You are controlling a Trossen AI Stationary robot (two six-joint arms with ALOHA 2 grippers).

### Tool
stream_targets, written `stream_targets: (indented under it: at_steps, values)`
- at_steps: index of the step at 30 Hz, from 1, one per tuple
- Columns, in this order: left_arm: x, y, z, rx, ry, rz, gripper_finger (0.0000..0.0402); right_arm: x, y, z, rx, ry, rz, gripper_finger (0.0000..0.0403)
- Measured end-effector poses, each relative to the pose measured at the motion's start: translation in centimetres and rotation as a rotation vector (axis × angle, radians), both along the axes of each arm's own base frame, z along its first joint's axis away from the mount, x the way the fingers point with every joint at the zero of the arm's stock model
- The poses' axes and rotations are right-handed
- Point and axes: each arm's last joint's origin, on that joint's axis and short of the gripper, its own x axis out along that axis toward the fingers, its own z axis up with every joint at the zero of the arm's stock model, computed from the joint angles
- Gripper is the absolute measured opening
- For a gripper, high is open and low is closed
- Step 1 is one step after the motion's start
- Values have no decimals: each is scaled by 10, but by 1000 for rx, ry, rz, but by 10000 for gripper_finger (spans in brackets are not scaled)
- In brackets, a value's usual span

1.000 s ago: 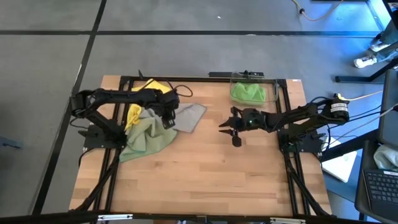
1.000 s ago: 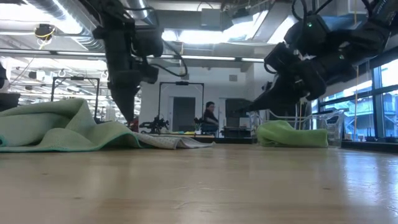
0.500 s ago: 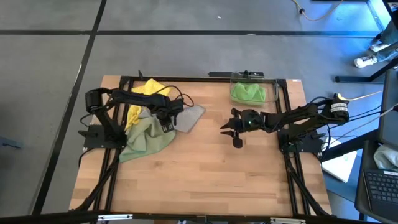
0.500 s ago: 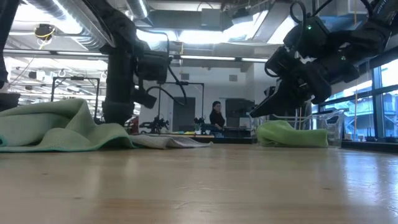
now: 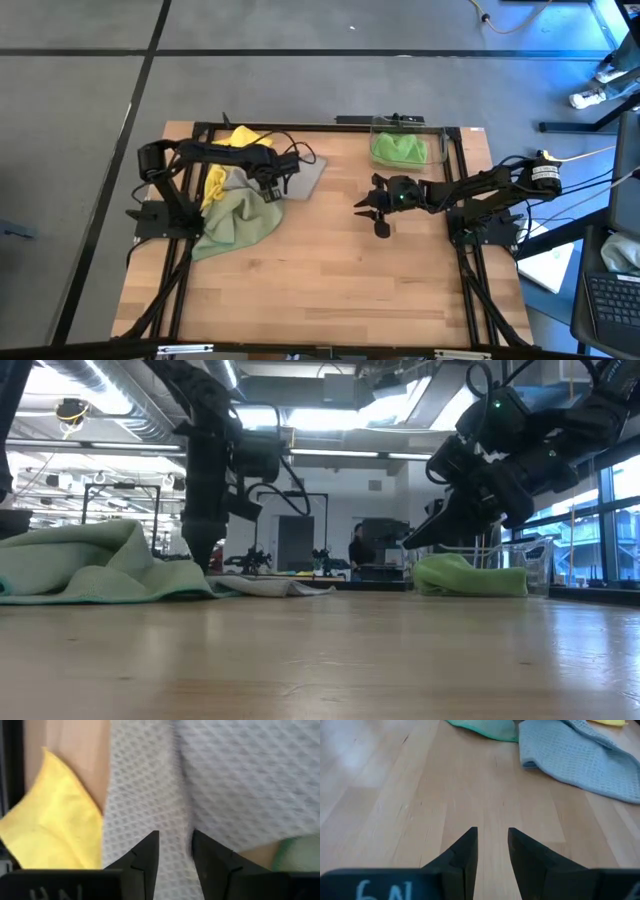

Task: Fold microfiber towels
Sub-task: Fold the gray cloth

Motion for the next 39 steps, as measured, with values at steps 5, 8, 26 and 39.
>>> stream_targets:
  at_steps: [5,8,26,39]
  values:
    - [-7,10,0,0,27,36,82,-1,0,-2,3,21,0,110]
    - [-8,12,0,-2,32,43,58,-2,0,-3,5,39,0,110]
    - [27,-9,54,129,-9,-82,1,-3,-5,-4,-87,53,-129,110]
    - [56,-54,158,398,-123,-197,0,-2,-5,-3,-45,43,-159,110]
